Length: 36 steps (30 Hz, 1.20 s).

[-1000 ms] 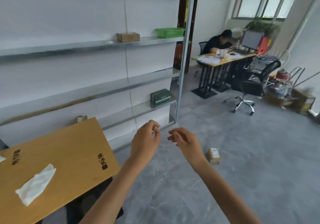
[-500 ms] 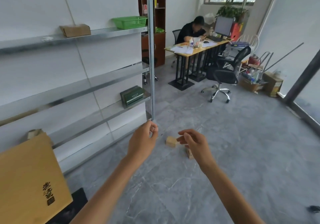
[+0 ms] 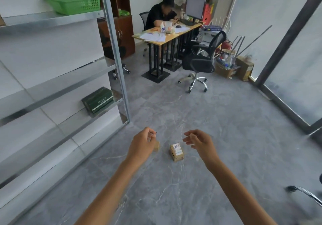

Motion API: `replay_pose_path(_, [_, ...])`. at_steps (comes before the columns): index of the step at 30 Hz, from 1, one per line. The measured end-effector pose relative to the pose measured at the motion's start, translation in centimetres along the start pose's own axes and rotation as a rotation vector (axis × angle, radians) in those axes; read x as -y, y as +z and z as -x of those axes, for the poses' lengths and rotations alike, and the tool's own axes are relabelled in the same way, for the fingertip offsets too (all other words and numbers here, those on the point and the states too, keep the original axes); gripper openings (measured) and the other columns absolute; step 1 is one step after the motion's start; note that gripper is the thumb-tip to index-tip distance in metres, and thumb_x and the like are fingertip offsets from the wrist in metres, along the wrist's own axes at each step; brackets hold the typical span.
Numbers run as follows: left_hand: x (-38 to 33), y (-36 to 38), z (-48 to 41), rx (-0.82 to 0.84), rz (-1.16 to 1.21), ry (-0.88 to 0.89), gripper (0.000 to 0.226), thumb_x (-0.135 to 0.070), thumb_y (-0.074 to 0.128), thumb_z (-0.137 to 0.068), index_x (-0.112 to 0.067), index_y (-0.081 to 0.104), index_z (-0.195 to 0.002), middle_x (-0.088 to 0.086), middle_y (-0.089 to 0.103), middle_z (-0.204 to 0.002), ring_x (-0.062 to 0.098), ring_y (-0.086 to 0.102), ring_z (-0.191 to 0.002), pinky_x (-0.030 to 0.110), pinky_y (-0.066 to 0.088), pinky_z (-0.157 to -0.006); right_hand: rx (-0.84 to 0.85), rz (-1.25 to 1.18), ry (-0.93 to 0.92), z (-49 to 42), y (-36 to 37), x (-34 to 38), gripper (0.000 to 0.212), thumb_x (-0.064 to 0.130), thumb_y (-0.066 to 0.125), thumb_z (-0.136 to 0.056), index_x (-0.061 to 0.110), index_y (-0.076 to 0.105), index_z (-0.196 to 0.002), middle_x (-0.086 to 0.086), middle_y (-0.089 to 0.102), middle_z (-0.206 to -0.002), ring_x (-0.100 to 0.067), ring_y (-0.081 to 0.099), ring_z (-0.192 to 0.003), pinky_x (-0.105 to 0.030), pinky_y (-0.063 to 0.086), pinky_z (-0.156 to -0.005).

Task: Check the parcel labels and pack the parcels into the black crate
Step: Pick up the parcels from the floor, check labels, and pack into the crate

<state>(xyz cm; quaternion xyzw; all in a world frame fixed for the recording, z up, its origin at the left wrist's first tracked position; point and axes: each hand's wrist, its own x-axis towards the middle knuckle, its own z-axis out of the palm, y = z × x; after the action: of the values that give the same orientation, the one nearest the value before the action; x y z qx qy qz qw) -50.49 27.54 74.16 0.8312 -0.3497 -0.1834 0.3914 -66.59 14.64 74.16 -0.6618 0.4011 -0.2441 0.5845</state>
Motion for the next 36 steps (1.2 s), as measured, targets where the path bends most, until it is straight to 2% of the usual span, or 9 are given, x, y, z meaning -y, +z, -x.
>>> replay_pose_path(5, [0.6, 5.2, -7.9, 0.165, 0.005, -0.125, 0.052, -0.021, 0.055, -0.091, -0.009, 0.034, -0.137, 0.015, 0.043, -0.137, 0.028, 0.044, -0.125, 0.037, 0.037, -0.103, -0.110, 0.001, 0.108, -6.9, -1.4, -2.3, 0.024, 0.003, 0.043, -0.095, 0.015, 0.064, -0.092, -0.010, 0.070, -0.087, -0.016, 0.062, -0.076, -0.023, 0.045, -0.069])
replay_pose_path(8, [1.0, 9.0, -12.8, 0.256, 0.024, -0.195, 0.060, -0.025, 0.057, -0.090, -0.012, 0.029, -0.141, 0.015, 0.042, -0.139, 0.028, 0.045, -0.126, 0.037, 0.037, -0.104, -0.149, 0.003, 0.167, -11.8, -3.0, -4.3, 0.022, 0.004, 0.042, -0.095, 0.012, 0.063, -0.096, -0.009, 0.068, -0.087, -0.017, 0.060, -0.077, -0.021, 0.045, -0.068])
replay_pose_path(12, [2.0, 14.5, -20.0, 0.299, 0.027, -0.305, 0.055, -0.025, 0.057, -0.089, -0.012, 0.035, -0.137, 0.015, 0.051, -0.133, 0.026, 0.050, -0.121, 0.030, 0.037, -0.096, -0.144, 0.047, 0.235, -20.1, -5.6, -7.6, 0.021, 0.004, 0.042, -0.096, 0.009, 0.062, -0.098, -0.009, 0.068, -0.087, -0.016, 0.061, -0.076, -0.019, 0.044, -0.065])
replay_pose_path(17, [3.3, 20.6, -27.4, 0.345, 0.018, -0.476, 0.038, -0.022, 0.055, -0.090, -0.011, 0.048, -0.125, 0.009, 0.061, -0.112, 0.027, 0.058, -0.105, 0.035, 0.047, -0.088, -0.100, 0.126, 0.384, -29.5, -8.0, -12.1, 0.022, 0.005, 0.041, -0.097, 0.009, 0.063, -0.098, -0.007, 0.067, -0.086, -0.011, 0.060, -0.073, -0.014, 0.044, -0.061])
replay_pose_path(22, [7.2, 25.8, -33.0, 0.372, -0.003, -0.588, 0.030, -0.021, 0.052, -0.092, -0.012, 0.052, -0.121, 0.012, 0.061, -0.119, 0.025, 0.058, -0.108, 0.030, 0.042, -0.088, -0.009, 0.245, 0.516, -36.9, -7.7, -18.2, 0.022, 0.010, 0.041, -0.098, 0.012, 0.063, -0.099, -0.003, 0.067, -0.086, -0.017, 0.063, -0.081, -0.034, 0.052, -0.079])
replay_pose_path(24, [9.2, 27.2, -34.1, 0.382, -0.007, -0.612, 0.029, -0.021, 0.050, -0.093, -0.014, 0.052, -0.121, 0.010, 0.060, -0.120, 0.023, 0.057, -0.107, 0.030, 0.043, -0.088, 0.005, 0.261, 0.570, -38.2, -6.9, -20.8, 0.023, 0.010, 0.041, -0.098, 0.011, 0.064, -0.099, -0.003, 0.068, -0.085, -0.018, 0.064, -0.082, -0.035, 0.051, -0.081])
replay_pose_path(30, [25.6, 41.1, -39.5, 0.484, -0.008, -0.733, 0.034, -0.019, 0.047, -0.095, -0.012, 0.050, -0.128, 0.008, 0.057, -0.127, 0.018, 0.055, -0.111, 0.021, 0.039, -0.082, 0.069, 0.345, 0.693, -46.2, -1.5, -39.7, 0.022, 0.008, 0.044, -0.096, 0.010, 0.063, -0.104, 0.001, 0.066, -0.087, -0.020, 0.062, -0.085, -0.034, 0.049, -0.083])
replay_pose_path(32, [32.9, 47.6, -41.2, 0.540, -0.001, -0.787, 0.040, -0.017, 0.047, -0.094, -0.009, 0.046, -0.133, 0.010, 0.054, -0.133, 0.021, 0.053, -0.118, 0.025, 0.040, -0.090, 0.096, 0.408, 0.716, -49.0, 0.6, -48.3, 0.024, 0.011, 0.044, -0.096, 0.011, 0.061, -0.114, -0.002, 0.065, -0.098, -0.018, 0.060, -0.089, -0.030, 0.047, -0.082])
replay_pose_path(36, [45.4, 59.4, -44.3, 0.597, 0.066, -0.935, 0.056, -0.012, 0.049, -0.092, -0.005, 0.029, -0.144, 0.015, 0.042, -0.144, 0.027, 0.045, -0.128, 0.028, 0.036, -0.099, 0.175, 0.456, 0.733, -53.8, 4.8, -64.0, 0.039, 0.010, 0.045, -0.095, 0.008, 0.046, -0.134, -0.014, 0.053, -0.133, -0.027, 0.052, -0.120, -0.035, 0.041, -0.098])
